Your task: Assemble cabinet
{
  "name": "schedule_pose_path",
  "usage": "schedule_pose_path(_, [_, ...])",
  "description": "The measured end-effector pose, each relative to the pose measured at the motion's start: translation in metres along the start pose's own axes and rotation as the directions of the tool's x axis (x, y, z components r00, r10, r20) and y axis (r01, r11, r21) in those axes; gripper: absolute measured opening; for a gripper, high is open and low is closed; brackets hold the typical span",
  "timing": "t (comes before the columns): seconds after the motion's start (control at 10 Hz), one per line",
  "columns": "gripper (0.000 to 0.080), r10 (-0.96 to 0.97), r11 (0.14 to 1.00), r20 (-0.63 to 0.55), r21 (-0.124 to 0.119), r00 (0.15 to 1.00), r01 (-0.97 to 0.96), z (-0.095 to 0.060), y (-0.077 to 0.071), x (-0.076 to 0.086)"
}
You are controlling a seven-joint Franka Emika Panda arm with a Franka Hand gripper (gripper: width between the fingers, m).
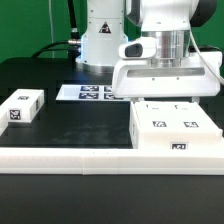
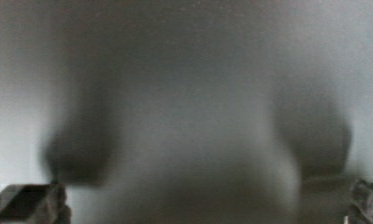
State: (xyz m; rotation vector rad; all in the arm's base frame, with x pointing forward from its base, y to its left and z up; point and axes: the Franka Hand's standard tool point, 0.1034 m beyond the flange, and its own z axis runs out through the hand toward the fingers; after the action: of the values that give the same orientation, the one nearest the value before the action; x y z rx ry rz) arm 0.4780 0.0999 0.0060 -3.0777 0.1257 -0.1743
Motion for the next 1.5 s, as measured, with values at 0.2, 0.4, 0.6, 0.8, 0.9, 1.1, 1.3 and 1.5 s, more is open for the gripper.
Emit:
schedule_pose_path(0.2, [0.0797, -0.017, 1.000, -0.001, -0.013, 1.000, 0.017, 0.000, 0.014, 0.002])
schedule_pose_path(0.4, [0.0797, -0.012, 1.000, -0.005, -0.019, 1.000, 0.012, 0.000, 0.019, 0.005])
schedule_pose_path(0.6, [0.0797, -0.014, 1.000, -0.011, -0.018, 1.000, 0.014, -0.001, 0.018, 0.010])
schedule_pose_path(0.8, [0.0797, -0.023, 1.000, -0.016, -0.013, 1.000, 0.023, 0.000, 0.011, 0.013])
schedule_pose_path(0.9, [0.0797, -0.032, 0.999, -0.019, -0.013, 0.999, 0.032, 0.000, 0.012, 0.015])
schedule_pose_path(1.1, [0.0797, -0.048, 0.999, -0.020, -0.014, 0.999, 0.048, 0.001, 0.013, 0.016])
schedule_pose_path(1.3, [0.0797, -0.068, 0.998, -0.020, -0.018, 0.997, 0.068, 0.002, 0.016, 0.016])
schedule_pose_path(1.5, [0.0797, -0.072, 0.997, -0.024, -0.016, 0.997, 0.071, 0.002, 0.012, 0.017])
